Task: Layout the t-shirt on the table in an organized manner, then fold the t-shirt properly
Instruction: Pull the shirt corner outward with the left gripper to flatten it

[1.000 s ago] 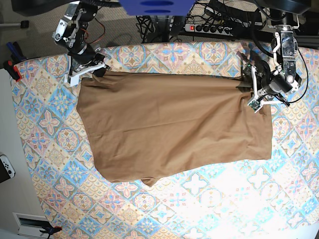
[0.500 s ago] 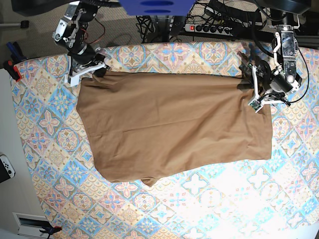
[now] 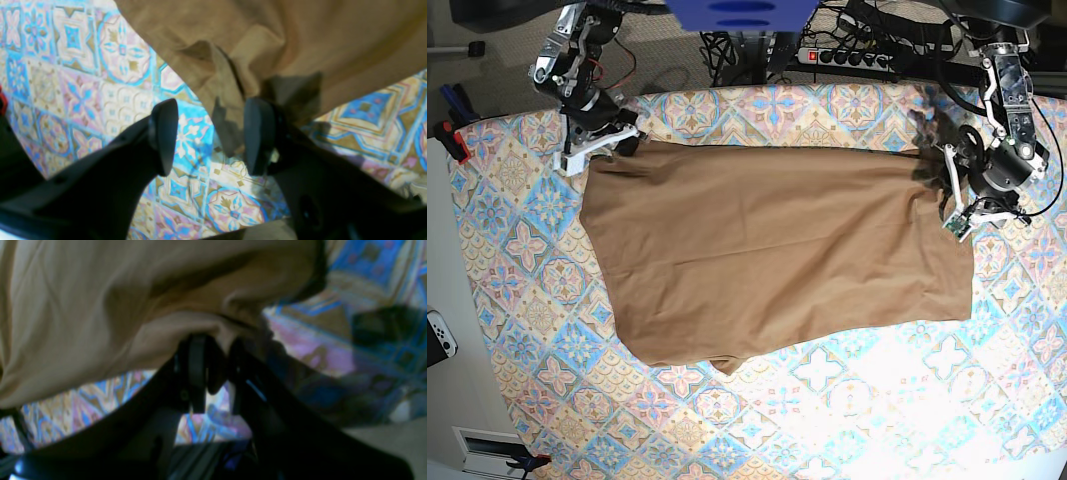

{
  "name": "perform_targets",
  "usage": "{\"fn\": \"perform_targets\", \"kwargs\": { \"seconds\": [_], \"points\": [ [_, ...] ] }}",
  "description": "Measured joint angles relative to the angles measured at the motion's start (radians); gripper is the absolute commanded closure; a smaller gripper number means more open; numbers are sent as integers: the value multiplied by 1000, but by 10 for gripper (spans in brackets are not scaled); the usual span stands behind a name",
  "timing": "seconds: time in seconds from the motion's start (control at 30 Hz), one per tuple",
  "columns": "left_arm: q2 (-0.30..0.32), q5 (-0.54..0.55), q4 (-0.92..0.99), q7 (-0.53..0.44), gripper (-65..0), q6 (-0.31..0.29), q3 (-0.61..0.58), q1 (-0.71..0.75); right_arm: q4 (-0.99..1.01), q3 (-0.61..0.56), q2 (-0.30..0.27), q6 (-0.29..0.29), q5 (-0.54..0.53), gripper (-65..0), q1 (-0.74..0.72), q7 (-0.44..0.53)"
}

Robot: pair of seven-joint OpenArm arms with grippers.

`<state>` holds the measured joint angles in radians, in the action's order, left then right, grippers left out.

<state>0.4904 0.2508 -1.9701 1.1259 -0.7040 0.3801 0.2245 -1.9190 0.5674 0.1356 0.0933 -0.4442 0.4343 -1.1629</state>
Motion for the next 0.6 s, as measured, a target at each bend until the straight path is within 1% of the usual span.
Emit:
{"fn": "perform_targets", "kwargs": {
  "seconds": [0.07,0.13,0.17,0.2,0.3,0.37,0.43,0.47,0.6],
  "points": [
    [-9,11,-1,-9,-310,-1,60,2,1,0,0,0,0,-110,0,-19],
    [-7,-14,1,6,-310,1,126,0,3,0,0,0,0,-110,0,-18],
    [-1,-16,7,11,-310,5,130,0,3,0,0,0,0,-110,-2,-18],
    [3,-17,11,12,-310,14,123,1,3,0,0,0,0,-110,-2,-18],
    [-14,8,13,2,-310,0,50,-2,3,-4,0,0,0,-110,-3,-20],
    [-59,6,13,-3,-310,0,20,-11,3,-4,-3,0,0,-110,-3,-19],
    [-108,-2,13,2,-310,0,18,-23,4,-4,-2,0,0,-109,-2,-20],
    [-120,-6,13,2,-310,1,18,-28,4,-4,-2,0,0,-109,-2,-23],
    [-127,-17,20,1,-309,1,2,-28,4,-4,-3,0,0,-109,-3,-22]
  ]
}}
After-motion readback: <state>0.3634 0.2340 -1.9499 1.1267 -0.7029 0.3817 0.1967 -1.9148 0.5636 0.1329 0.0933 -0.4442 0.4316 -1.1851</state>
